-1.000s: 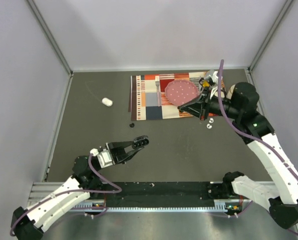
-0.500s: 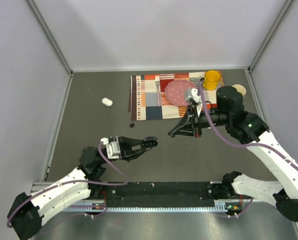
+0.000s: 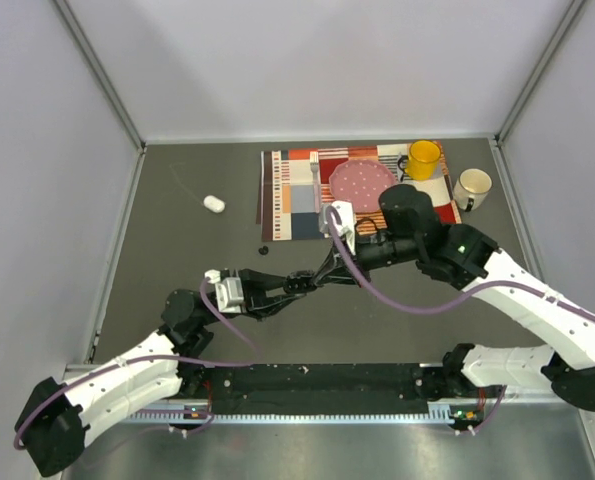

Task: Insert the wireless bluetooth earbuds into the charging case
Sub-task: Place the earbud in the charging case.

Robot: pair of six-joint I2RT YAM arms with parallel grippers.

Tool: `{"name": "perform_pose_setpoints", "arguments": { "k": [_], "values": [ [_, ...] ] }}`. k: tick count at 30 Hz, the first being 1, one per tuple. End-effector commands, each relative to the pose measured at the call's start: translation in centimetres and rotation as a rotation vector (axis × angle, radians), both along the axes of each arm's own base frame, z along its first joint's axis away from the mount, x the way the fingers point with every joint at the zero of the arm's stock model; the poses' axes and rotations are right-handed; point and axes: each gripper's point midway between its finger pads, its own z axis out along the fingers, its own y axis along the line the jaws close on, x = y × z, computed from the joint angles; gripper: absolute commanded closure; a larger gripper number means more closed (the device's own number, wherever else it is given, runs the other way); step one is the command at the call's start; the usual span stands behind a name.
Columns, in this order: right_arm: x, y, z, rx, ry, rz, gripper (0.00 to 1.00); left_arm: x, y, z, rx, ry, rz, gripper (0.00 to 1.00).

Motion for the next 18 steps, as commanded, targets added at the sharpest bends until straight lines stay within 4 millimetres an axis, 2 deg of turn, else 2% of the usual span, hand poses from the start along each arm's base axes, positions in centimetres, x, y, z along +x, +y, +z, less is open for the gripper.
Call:
{"name": "perform_pose_setpoints", "arguments": {
  "k": [1,5,10,18],
  "values": [
    [0.2,1.4,1.1,0.017,-0.140,0.031,1.00,-0.5,0.3,3.1,-0.067,-0.066,-0.014,1.00],
    [0.0,2.3,1.2,0.039,-0.199,0.054,1.00,-0.5,0.3,2.9,-0.062,-0.065,-0.014,1.00],
    [-0.1,2.9,2.2,0.106,-0.246,0.064,1.00,-0.3,0.3,2.7,-0.056,-0.055,-0.005,1.00],
    [-0.5,3.5,1.6,0.107,-0.255,0.085,1.00,-0.5,0.2,2.7,-0.058,-0.061,-0.014,1.00]
  ]
}}
